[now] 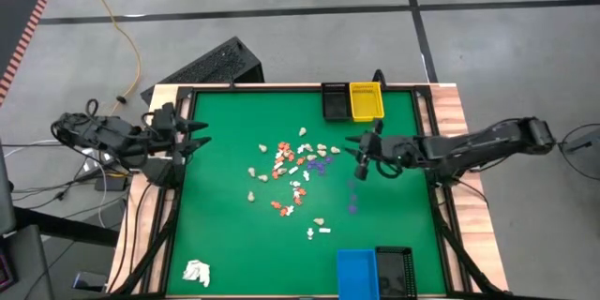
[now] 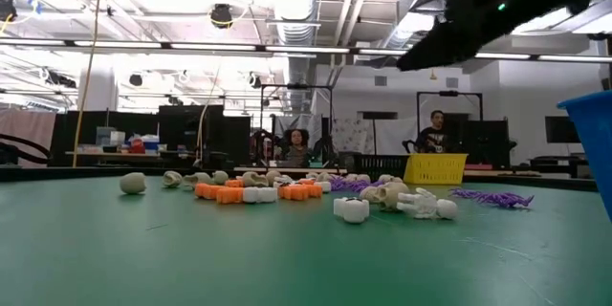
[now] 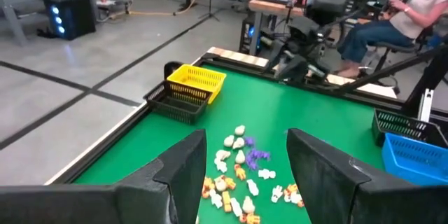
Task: Sort Halloween decoration
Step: Put the white skull toy into the bottom black basket
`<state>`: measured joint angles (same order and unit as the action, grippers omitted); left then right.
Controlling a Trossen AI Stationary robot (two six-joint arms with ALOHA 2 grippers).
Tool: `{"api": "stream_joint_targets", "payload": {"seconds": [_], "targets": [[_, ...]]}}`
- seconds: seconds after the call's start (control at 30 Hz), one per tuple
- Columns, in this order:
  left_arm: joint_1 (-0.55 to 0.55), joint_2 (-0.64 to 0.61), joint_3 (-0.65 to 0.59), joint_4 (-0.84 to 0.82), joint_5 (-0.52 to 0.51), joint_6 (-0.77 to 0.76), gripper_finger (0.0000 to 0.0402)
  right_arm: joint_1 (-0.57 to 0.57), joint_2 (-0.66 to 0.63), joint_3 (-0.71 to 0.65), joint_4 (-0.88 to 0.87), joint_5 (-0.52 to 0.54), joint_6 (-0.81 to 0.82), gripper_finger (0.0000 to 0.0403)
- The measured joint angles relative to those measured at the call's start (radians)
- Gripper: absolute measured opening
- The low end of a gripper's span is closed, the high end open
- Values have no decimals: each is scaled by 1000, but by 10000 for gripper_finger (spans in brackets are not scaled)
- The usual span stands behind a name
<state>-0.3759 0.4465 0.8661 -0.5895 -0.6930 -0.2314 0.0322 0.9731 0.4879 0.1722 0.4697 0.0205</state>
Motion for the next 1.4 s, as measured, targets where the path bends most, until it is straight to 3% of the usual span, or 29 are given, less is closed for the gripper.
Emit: {"api": "stream_joint_targets", "payload": {"seconds": [0.13,0.3,0.5,0.7,1.23,1.4], "targets": [[0,-6,-24,7,4,-15,189,-49,42,-106,170,-2,6,138],[0,-5,-61,9,6,-49,189,-108,107,-137,149,-9,34,153],[0,-4,-84,34,5,-62,189,-172,226,-136,235,-108,59,214],[0,-3,-87,30,0,-66,189,-204,378,-136,386,-139,54,267],[0,-3,-87,26,-36,-65,189,-228,733,-135,664,-187,115,270],[0,-3,-86,26,-41,-65,189,-238,808,-132,679,-185,171,257]]}}
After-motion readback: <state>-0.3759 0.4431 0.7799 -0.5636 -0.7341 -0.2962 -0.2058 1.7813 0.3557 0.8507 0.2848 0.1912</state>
